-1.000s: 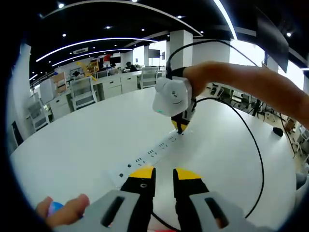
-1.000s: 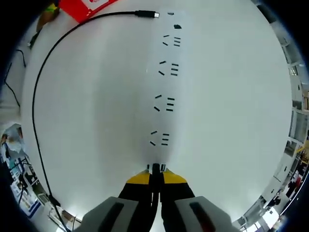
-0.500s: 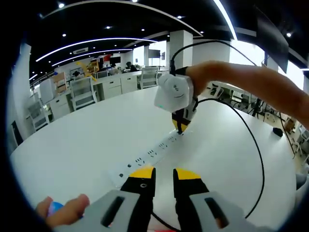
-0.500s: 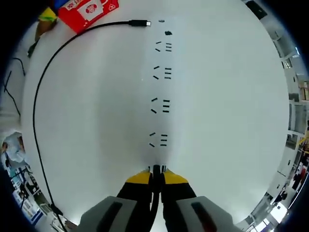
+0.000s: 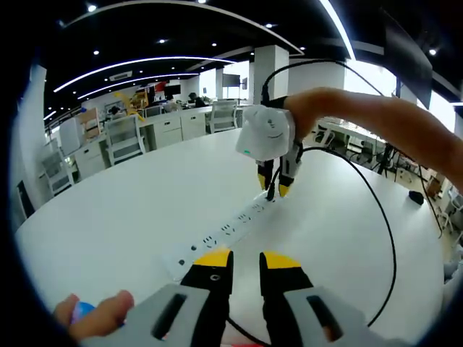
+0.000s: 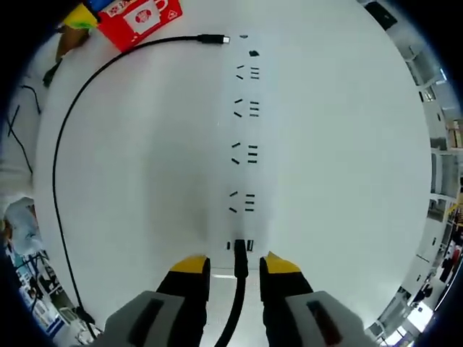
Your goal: Find the data cable on the table. Grasp the USB connector end of the cable and insert it into the USB port on the table
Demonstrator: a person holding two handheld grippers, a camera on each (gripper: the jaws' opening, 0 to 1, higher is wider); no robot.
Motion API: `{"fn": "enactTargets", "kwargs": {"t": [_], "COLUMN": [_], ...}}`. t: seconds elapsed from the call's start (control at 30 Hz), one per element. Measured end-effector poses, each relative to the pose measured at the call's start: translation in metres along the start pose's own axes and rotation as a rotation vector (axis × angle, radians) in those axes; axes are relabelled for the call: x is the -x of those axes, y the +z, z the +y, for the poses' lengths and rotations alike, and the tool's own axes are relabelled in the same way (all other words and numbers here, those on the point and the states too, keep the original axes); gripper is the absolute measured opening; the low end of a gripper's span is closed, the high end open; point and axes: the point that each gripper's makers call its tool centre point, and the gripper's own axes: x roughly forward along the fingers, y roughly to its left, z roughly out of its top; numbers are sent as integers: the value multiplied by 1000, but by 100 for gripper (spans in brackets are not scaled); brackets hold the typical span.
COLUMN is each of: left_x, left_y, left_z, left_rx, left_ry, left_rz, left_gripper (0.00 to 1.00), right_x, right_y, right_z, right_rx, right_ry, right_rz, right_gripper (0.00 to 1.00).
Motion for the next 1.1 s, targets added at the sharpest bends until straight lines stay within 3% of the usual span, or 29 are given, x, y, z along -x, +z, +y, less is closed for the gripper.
{"fn": "enactTargets", "kwargs": {"t": [0.1,0.6,0.9,1.1], "left_x": [0,-3,-4,-4], "left_y": [0,0,0,1], "left_z": [0,-1,-2,-2], "left_rx": [0,2,1,1], "left_ry": [0,0,0,-1], "left_rz": [-1,-5,-4,-3], "left_gripper": [16,16,16,16], "right_x": [-2,-1,9,24], "right_y": [3,4,4,10], "right_z": [1,0,-1,2], "right_rx": [9,-8,-60,-127], "right_ry": [-7,-47,-106,-156], "right_rz": [-23,-49,-121,-241], "right_gripper": [45,43,41,41]}}
